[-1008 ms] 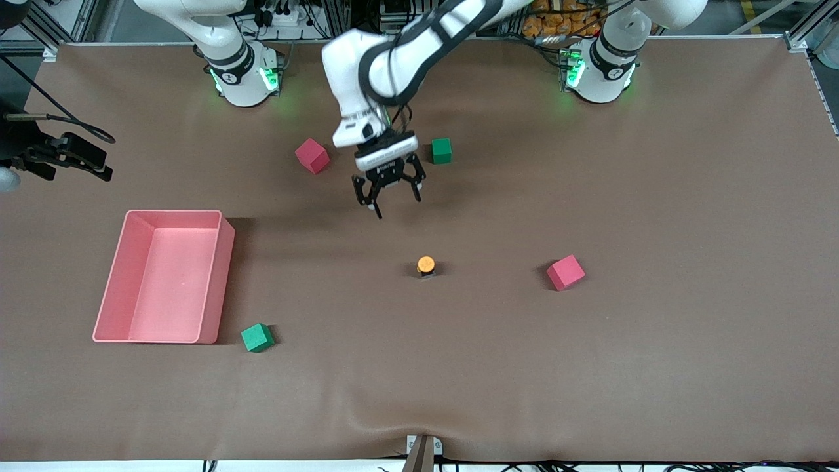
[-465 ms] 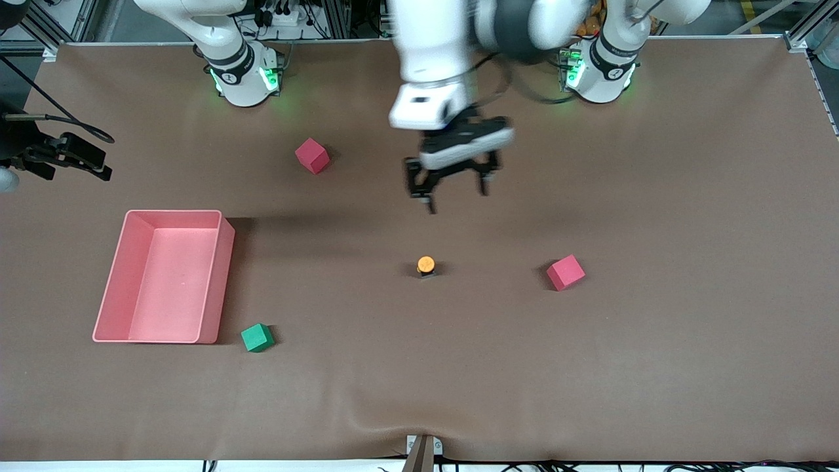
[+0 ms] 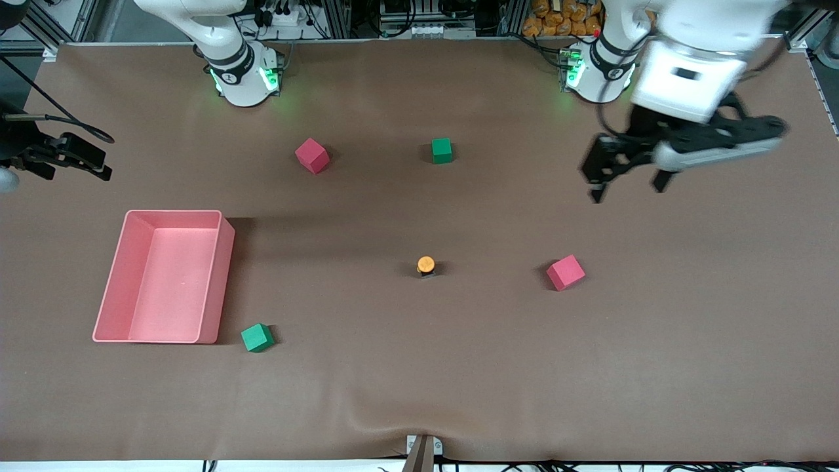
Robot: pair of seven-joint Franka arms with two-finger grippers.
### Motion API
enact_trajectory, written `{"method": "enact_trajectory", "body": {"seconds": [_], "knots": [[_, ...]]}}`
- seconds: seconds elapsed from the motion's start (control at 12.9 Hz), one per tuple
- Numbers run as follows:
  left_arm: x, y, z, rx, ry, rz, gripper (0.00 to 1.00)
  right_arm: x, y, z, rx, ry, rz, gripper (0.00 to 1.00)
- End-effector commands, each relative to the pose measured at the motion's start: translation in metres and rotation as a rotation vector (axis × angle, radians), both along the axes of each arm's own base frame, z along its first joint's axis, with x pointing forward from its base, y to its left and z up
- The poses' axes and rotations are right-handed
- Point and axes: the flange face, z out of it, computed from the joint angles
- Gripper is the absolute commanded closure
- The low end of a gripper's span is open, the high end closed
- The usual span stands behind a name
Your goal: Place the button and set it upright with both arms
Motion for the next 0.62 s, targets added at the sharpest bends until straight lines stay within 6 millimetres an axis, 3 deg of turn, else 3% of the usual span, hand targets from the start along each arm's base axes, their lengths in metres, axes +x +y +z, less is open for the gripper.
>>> {"method": "enact_trajectory", "body": {"seconds": [0.0,0.23,0.54], "knots": [[-0.009,0.033,0.001,-0.019,0.089,0.021,0.00,-0.001,-0.004,0.004,-0.008,0.006,0.006,0.00],[0.001,0.097,0.000,0.038,0.127,-0.151,0.00,-0.001,-0.004,0.004,-0.008,0.006,0.004,0.00],[0.010,0.145,0.001,0.031,0.138,-0.199,0.00,-0.001,-0.004,0.004,-0.008,0.006,0.004,0.00]]}}
